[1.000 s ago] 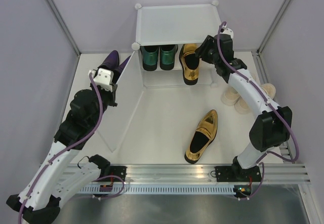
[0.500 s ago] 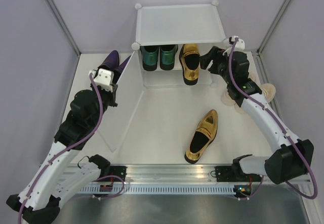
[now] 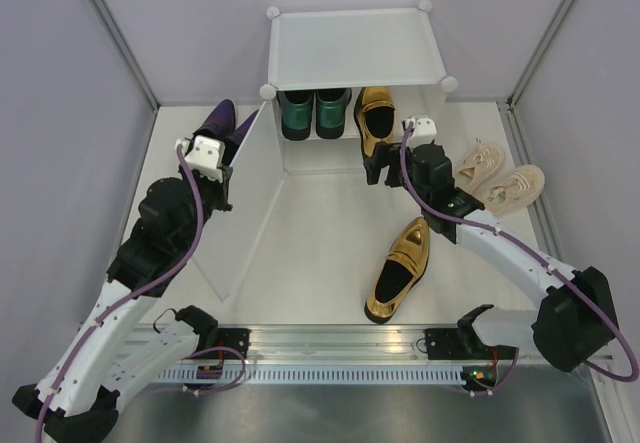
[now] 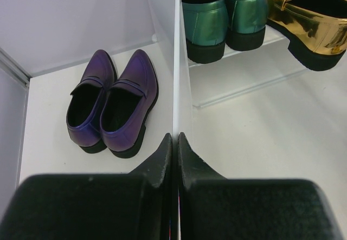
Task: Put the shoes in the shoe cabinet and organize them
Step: Place the shoe in the shoe cabinet.
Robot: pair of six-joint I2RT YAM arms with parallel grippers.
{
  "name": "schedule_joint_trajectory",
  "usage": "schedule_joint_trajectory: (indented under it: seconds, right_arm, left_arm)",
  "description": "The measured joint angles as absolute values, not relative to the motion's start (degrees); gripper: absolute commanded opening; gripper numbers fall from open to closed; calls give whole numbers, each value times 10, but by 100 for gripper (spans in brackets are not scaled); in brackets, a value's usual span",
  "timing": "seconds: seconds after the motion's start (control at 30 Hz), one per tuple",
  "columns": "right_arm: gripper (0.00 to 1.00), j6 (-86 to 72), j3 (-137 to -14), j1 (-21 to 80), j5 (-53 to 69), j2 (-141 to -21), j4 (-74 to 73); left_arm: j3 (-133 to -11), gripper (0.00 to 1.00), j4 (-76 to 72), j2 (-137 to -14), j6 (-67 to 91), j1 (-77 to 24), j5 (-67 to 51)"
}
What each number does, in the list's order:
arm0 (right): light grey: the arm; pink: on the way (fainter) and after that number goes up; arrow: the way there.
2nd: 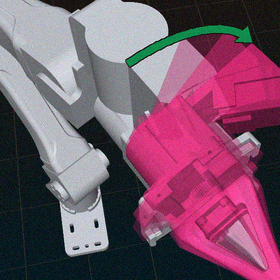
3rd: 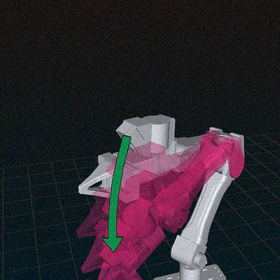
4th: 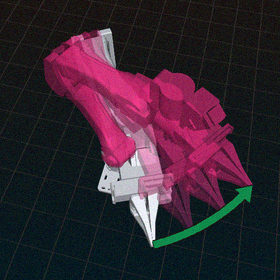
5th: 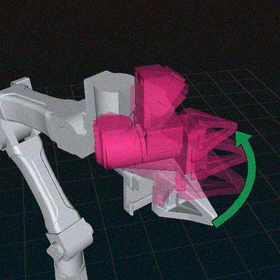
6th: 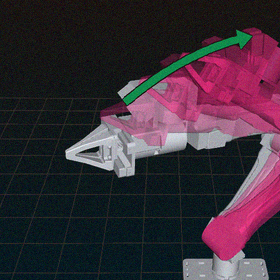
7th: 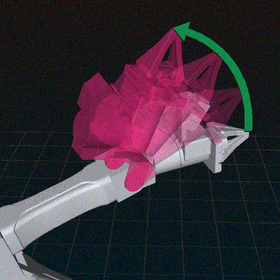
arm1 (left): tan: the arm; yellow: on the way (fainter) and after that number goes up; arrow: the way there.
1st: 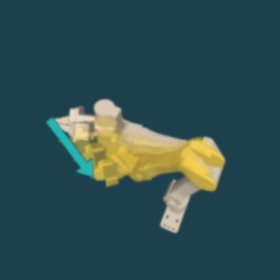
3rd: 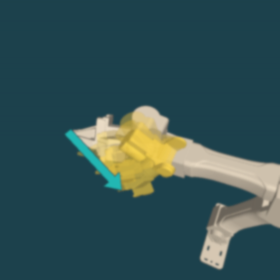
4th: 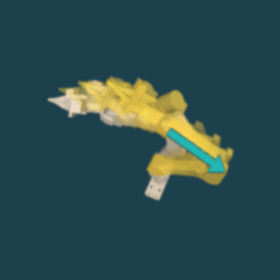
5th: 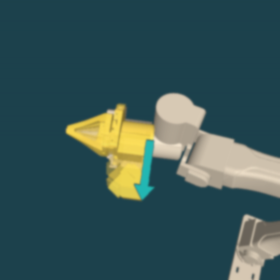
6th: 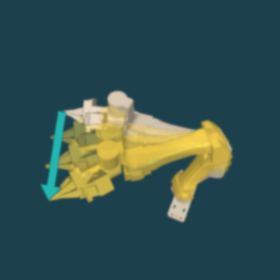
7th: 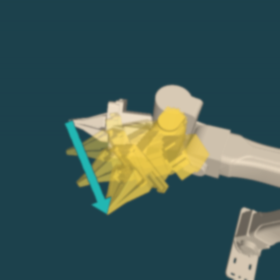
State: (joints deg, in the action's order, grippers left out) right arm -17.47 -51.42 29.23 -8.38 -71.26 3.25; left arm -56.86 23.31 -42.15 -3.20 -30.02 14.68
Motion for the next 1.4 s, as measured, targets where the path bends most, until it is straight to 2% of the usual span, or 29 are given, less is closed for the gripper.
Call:
schedule_joint_trajectory:
  seconds: [0.4, 0.93, 1.23, 1.33, 1.4]
  right_arm:
    - [96, -164, -512, 312, -145, -798, 82]
    - [94, -151, -570, 320, -220, -900, 120]
    - [80, -138, -590, 320, -246, -933, 129]
    - [68, -135, -594, 320, -250, -937, 128]
    - [56, -134, -596, 320, -249, -937, 126]
  left_arm:
    - [-565, 2, 230, -418, -32, -302, 147]
    - [-562, 2, 228, -416, -32, -305, 147]
    - [-561, 2, 226, -415, -32, -306, 148]
    - [-560, 2, 226, -415, -32, -307, 148]
    - [-559, 2, 226, -414, -32, -307, 148]
